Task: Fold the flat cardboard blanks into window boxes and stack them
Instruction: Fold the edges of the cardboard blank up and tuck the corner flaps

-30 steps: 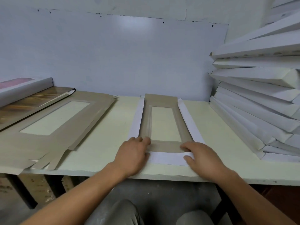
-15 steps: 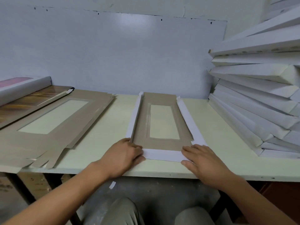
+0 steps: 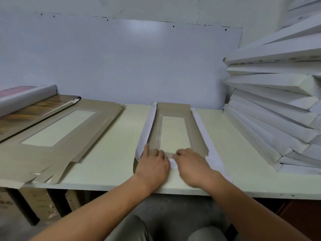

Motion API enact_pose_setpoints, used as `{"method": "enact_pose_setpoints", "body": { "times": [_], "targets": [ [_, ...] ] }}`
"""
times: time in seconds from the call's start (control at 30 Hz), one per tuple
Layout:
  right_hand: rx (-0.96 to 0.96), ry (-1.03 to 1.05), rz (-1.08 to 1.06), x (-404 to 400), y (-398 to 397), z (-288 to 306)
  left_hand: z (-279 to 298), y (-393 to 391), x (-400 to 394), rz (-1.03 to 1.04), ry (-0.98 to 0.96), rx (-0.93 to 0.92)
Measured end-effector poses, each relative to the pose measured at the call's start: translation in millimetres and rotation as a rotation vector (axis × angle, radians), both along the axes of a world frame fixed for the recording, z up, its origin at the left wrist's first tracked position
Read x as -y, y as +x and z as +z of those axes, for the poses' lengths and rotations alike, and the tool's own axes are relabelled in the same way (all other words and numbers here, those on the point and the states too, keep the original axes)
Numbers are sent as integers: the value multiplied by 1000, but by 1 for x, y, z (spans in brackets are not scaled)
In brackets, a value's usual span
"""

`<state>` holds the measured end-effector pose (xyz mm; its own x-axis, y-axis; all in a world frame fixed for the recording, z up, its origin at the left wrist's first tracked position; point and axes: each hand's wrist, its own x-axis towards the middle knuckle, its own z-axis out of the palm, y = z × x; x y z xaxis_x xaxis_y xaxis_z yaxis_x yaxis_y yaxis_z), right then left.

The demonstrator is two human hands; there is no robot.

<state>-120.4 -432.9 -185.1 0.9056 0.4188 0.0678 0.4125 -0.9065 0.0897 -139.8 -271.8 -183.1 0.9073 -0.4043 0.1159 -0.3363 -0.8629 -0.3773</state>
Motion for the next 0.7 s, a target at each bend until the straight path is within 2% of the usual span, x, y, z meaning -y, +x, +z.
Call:
{"method": "enact_pose_setpoints", "body": {
  "times": [0.07, 0.13, 0.23, 0.37, 0.5, 0.57, 0.63, 0.7],
  "targets": [
    [-172, 122, 23, -5, 1, -14, -1, 1, -4, -37, 0, -36],
    [-275, 142, -15, -3, 2, -18, 2, 1, -14, -51, -7, -59],
    [-301, 103, -59, 10, 3, -21, 6, -1, -32, -40, -11, -119],
    [-323, 74, -160, 43, 3, -17, 6, -3, -50, -17, 40, -90],
    [-267, -53, -134, 50, 8, -11, 14, -1, -26, -31, 96, -87],
    [-236, 12, -76, 53, 20, 1, 17, 5, -6, -89, -48, -111],
    [-195, 175, -68, 65, 34, 15, 17, 10, 9, -177, -251, -161],
    [-128, 315, -77, 86, 50, 22, 16, 12, 16, -253, -321, -179]
  ]
}}
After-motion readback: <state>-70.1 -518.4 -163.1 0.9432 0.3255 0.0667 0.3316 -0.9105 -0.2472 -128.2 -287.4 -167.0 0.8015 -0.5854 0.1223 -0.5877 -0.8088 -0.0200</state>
